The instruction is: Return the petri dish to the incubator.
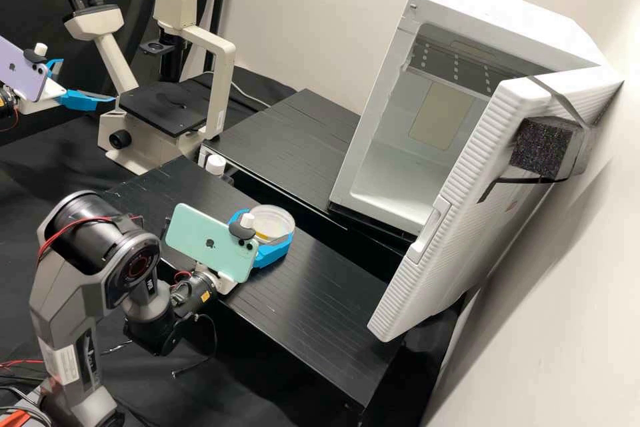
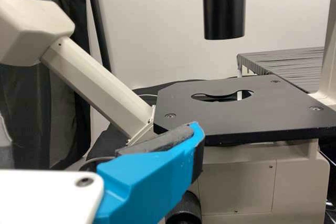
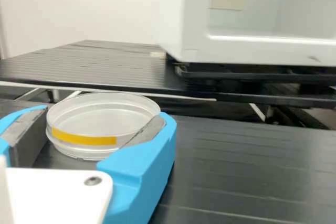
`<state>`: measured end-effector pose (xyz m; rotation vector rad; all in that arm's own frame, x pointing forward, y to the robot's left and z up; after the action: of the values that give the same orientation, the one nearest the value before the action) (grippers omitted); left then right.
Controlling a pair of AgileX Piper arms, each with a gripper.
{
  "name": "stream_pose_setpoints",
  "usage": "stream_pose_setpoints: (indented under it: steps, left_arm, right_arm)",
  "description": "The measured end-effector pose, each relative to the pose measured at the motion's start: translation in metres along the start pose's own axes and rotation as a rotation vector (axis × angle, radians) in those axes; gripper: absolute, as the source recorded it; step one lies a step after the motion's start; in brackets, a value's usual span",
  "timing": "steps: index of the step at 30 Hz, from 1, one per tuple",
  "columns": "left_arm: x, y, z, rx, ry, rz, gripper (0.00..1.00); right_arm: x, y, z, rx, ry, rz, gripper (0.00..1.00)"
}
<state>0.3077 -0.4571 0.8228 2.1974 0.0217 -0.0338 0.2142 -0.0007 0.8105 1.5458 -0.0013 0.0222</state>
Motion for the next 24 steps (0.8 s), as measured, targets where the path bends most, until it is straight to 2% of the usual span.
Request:
stream_pose_setpoints:
  steps: [4,5,8,12,17,21,24]
  left_arm:
    - [0.0,0.0,0.0,0.0,0.0,0.0,1.0]
    - [0.0,0.0,0.0,0.0,0.0,0.0,1.0]
    - [0.0,0.0,0.0,0.0,0.0,0.0,1.0]
    - [0.0,0.0,0.0,0.0,0.0,0.0,1.0]
    - [0.0,0.0,0.0,0.0,0.0,0.0,1.0]
    - [0.0,0.0,0.0,0.0,0.0,0.0,1.0]
    - [0.0,0.0,0.0,0.0,0.0,0.0,1.0]
  right_arm:
    - [-0.002,0.021,0.01,0.025,-0.042,0.053,0.0]
    - [-0.001,0.033,0.014,0.035,-0.056,0.099,0.0]
    - [0.002,0.053,0.019,0.049,-0.057,0.17,0.0]
    - [0.013,0.084,0.025,0.038,-0.054,0.276,0.0]
    - [0.041,0.113,0.028,0.014,-0.023,0.355,0.0]
    - [0.069,0.131,0.03,0.004,-0.024,0.381,0.0]
    - [0.091,0.143,0.031,-0.016,-0.041,0.39,0.0]
